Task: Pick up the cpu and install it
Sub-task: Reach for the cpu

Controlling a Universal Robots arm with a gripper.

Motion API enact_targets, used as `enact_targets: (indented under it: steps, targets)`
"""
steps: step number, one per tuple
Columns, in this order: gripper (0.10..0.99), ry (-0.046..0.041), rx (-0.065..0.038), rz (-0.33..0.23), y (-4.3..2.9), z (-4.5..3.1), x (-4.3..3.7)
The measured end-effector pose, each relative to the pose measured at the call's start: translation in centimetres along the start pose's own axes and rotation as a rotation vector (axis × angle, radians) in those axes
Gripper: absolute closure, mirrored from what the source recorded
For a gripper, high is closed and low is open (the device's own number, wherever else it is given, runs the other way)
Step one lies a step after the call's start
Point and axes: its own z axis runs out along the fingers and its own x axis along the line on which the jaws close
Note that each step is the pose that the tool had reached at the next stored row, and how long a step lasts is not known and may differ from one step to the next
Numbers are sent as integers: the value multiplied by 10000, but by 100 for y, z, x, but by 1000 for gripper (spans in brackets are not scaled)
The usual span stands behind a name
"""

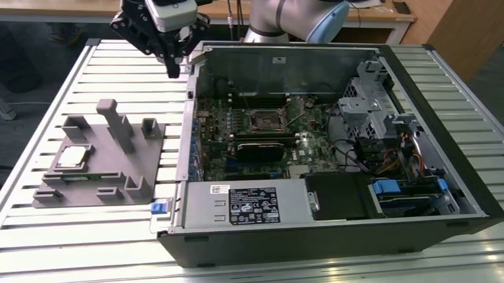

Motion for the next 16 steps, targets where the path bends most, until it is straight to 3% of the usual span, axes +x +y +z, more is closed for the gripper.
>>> enact_targets:
  steps: [16]
  targets:
    - [980,0,0,0,-12,-3,151]
